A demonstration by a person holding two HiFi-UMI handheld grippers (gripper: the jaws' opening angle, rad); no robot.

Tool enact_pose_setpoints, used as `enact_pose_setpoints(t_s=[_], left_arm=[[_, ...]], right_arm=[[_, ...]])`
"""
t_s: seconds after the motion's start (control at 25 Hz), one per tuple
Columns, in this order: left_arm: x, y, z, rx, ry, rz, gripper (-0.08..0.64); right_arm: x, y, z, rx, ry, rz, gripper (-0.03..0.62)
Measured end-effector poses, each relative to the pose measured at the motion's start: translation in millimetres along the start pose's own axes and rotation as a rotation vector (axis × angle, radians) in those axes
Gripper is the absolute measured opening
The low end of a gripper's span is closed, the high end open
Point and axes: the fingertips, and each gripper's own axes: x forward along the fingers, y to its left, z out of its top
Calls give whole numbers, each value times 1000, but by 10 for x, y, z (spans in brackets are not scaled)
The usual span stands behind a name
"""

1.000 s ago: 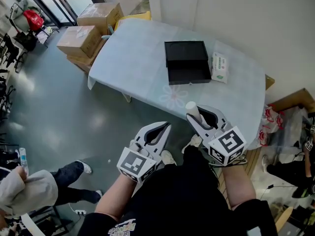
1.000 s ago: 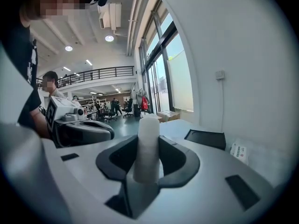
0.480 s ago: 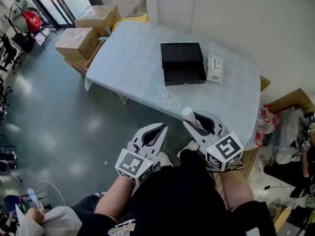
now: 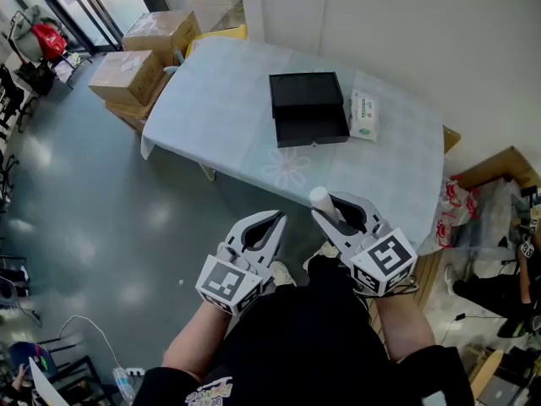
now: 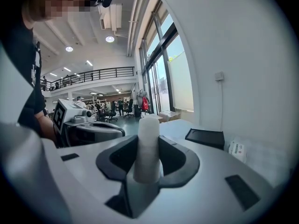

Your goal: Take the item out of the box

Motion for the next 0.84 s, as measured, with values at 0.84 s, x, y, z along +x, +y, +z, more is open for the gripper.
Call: enact_pose_setpoints(t_s=[0.84], left_arm=[[-40, 41, 2, 1, 1, 5, 9]], right_arm=[[75, 49, -13, -2, 10, 20, 140]])
